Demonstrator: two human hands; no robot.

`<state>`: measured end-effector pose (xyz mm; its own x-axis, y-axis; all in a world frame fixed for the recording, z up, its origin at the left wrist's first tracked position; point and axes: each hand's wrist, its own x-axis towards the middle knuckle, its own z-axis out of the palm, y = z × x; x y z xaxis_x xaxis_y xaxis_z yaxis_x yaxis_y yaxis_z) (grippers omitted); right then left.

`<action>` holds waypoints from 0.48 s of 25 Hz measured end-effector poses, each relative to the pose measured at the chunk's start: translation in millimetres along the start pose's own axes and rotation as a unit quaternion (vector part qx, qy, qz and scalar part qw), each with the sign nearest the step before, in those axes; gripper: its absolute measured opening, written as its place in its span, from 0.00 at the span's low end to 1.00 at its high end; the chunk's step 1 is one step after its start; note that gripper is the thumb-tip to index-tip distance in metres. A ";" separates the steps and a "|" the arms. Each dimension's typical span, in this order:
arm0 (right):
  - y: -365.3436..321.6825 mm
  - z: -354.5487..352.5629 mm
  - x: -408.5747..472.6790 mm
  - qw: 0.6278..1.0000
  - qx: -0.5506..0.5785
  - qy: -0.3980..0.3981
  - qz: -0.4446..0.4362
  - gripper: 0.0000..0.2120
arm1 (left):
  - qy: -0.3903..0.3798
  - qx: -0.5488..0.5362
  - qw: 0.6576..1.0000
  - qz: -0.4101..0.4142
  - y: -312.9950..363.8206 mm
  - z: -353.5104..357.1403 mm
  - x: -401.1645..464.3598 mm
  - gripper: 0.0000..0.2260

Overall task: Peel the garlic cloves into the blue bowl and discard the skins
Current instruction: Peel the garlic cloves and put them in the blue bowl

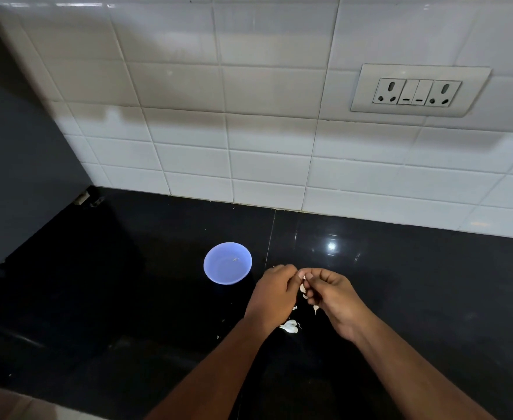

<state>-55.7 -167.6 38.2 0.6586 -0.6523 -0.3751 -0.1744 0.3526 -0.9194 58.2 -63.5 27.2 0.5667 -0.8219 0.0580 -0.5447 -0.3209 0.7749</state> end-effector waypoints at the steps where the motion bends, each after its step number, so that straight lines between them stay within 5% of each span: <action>1: -2.2 0.0 -0.7 1.000 -0.013 -0.005 -0.006 0.10 | 0.005 0.010 1.000 0.006 -0.9 0.0 0.7 0.15; 6: -13.4 2.2 -10.5 0.995 -0.082 -0.044 -0.040 0.07 | 0.025 -0.028 0.999 -0.016 -0.7 -0.1 1.3 0.12; 12: -9.7 9.2 -14.6 0.984 -0.153 0.031 -0.086 0.08 | 0.033 -0.126 0.986 -0.104 6.9 6.5 -2.5 0.14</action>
<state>-56.9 -155.3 53.7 0.6533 -0.7280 -0.2079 -0.2828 0.0202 -0.9590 48.9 -66.7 28.3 0.6938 -0.7152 -0.0844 -0.2454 -0.3450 0.9060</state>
